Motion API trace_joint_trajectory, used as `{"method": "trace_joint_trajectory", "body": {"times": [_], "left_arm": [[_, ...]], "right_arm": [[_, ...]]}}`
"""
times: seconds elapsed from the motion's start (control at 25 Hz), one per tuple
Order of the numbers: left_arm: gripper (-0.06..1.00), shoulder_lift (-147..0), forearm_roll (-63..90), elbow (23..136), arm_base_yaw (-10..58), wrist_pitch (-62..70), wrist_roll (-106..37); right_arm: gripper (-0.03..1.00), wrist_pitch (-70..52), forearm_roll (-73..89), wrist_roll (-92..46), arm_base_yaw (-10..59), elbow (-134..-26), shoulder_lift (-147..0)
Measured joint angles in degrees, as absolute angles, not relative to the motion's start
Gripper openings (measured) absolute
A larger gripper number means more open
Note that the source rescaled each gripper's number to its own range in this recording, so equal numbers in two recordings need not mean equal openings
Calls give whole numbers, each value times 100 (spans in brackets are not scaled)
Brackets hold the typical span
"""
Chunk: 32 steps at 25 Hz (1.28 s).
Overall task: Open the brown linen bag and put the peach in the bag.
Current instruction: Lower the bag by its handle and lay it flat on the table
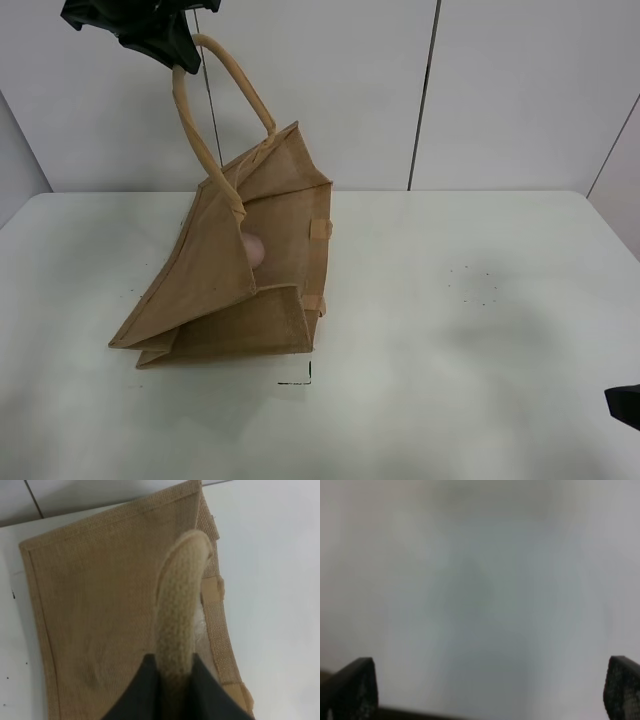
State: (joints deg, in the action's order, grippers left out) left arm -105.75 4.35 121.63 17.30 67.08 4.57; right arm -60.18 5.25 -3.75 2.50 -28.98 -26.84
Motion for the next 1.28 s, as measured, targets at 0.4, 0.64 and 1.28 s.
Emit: {"method": "trace_joint_trajectory", "body": {"times": [0.4, 0.64, 1.28], "left_arm": [[0, -10575, 435, 12163, 1730, 6708, 446], [0, -10575, 435, 12163, 1730, 6702, 446], [0, -11894, 845, 11706, 1730, 6391, 413]], "right_arm": [[100, -5912, 323, -133, 250, -2863, -200], [100, -5912, 178, 0, 250, -2833, 25], [100, -5912, 172, 0, 250, -2833, 25]]}}
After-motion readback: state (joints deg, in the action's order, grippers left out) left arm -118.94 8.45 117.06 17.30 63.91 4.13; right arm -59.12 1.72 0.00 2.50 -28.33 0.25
